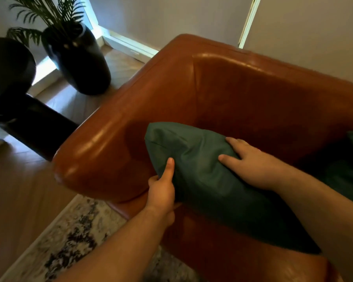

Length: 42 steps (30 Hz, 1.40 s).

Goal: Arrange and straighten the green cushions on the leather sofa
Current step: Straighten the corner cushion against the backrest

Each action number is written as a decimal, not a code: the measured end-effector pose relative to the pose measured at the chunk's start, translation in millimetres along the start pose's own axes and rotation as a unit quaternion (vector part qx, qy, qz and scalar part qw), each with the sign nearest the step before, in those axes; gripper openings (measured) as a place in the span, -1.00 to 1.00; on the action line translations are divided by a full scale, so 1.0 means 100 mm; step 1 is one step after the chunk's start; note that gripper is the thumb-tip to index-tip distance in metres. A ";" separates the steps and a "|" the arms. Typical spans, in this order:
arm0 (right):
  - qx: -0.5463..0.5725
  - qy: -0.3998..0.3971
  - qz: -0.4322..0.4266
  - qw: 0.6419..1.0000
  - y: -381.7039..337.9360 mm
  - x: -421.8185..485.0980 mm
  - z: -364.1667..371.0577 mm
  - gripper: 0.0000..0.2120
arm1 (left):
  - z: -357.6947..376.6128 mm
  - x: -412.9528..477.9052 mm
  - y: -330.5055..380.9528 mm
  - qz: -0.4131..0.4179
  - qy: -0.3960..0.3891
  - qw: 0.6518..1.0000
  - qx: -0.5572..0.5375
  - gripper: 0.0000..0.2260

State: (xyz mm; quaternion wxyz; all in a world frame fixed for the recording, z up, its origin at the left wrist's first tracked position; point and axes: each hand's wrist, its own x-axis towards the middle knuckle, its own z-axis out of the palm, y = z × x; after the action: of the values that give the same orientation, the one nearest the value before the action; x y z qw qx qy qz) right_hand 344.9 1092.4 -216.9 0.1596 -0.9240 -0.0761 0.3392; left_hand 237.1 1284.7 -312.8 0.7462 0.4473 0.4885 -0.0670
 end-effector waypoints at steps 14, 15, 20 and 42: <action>-0.114 -0.014 -0.061 0.992 -0.61 -0.68 2.06 -0.26 | -1.36 -0.26 -0.42 -0.009 -0.043 0.995 -0.093 -0.45; -0.106 -0.017 -0.078 0.991 -0.59 -0.63 2.11 -0.37 | -1.42 -0.20 -0.49 -0.011 -0.030 0.996 -0.082 -0.41; -0.063 0.114 -0.108 0.986 -0.32 -0.01 1.97 -0.70 | -1.60 0.07 -0.63 0.003 0.036 0.999 -0.015 -0.33; 0.620 0.182 0.135 0.751 1.92 0.47 0.46 0.13 | 0.40 0.27 0.59 0.255 -0.121 0.943 0.178 -0.46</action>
State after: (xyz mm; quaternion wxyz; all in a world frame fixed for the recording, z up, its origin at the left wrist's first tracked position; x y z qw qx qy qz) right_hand 356.4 935.3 -344.8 0.6613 -0.6667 0.3068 0.1551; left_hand 309.3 1299.6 -293.0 0.6998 0.6711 0.2444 -0.0141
